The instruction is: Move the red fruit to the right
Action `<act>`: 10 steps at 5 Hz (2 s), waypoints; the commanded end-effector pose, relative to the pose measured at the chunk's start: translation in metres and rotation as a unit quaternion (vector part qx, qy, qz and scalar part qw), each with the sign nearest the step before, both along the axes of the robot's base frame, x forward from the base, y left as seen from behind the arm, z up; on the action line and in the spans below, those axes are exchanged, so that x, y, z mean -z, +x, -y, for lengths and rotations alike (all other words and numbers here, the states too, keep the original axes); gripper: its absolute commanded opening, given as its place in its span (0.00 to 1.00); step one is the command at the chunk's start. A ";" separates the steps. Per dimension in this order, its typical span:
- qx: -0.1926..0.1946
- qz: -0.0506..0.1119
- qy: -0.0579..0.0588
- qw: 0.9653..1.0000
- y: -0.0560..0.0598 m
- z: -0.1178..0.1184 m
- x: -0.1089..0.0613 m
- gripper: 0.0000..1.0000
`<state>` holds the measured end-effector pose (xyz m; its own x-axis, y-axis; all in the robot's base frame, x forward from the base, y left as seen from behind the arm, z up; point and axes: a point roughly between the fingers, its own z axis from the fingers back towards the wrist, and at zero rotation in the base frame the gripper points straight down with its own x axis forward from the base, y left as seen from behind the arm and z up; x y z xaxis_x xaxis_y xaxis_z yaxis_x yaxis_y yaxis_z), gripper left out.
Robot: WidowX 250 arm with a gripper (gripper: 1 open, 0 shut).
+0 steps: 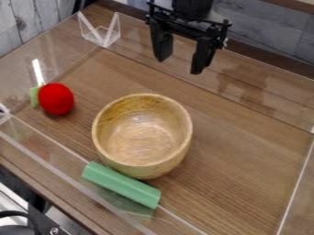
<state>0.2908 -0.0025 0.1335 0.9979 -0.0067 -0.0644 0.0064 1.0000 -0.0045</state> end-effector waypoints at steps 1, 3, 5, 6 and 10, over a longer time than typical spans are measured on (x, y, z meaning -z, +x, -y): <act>-0.010 -0.012 0.000 1.000 -0.006 -0.007 0.010 1.00; -0.086 0.017 0.008 0.996 -0.044 -0.091 0.007 1.00; -0.132 0.052 0.014 0.990 -0.069 -0.164 0.014 1.00; -0.159 0.054 0.017 0.986 -0.072 -0.182 0.024 1.00; -0.197 0.054 0.030 0.978 -0.061 -0.194 0.061 1.00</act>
<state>0.2246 0.1873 0.0616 0.9255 0.3785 0.0127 -0.3787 0.9254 0.0160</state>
